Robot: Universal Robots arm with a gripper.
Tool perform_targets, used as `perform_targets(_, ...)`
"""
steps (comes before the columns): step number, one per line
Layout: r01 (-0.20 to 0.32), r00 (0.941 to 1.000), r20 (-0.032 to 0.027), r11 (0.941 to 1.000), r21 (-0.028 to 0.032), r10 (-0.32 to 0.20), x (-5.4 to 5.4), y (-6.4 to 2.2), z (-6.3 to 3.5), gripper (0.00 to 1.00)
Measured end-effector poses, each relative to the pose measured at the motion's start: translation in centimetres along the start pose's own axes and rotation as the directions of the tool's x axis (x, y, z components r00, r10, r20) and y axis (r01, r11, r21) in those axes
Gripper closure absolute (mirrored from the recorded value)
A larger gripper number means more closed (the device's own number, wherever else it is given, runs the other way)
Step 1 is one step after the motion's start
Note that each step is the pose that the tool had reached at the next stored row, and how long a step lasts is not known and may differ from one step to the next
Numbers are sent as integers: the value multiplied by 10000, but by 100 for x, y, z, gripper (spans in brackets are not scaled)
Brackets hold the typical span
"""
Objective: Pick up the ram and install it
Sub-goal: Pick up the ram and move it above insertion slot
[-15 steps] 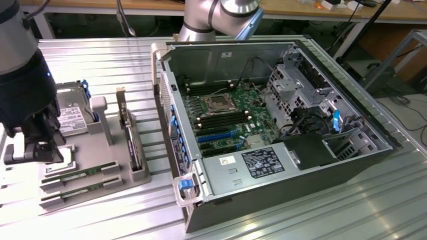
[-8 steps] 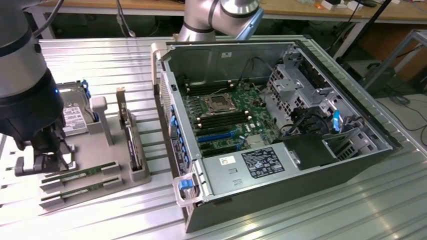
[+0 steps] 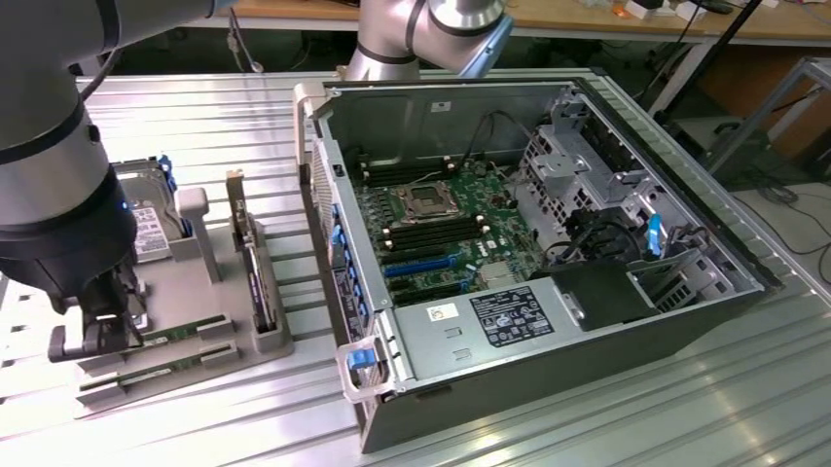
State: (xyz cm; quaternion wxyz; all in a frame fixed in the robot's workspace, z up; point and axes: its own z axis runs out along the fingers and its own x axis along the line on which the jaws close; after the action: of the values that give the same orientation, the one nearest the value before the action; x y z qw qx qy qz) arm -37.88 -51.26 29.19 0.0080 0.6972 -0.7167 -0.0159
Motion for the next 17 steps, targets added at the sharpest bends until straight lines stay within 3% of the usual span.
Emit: perform_targets(17, 207, 9998, -10, 9998, -67, -207, 48, -43, 435, 63)
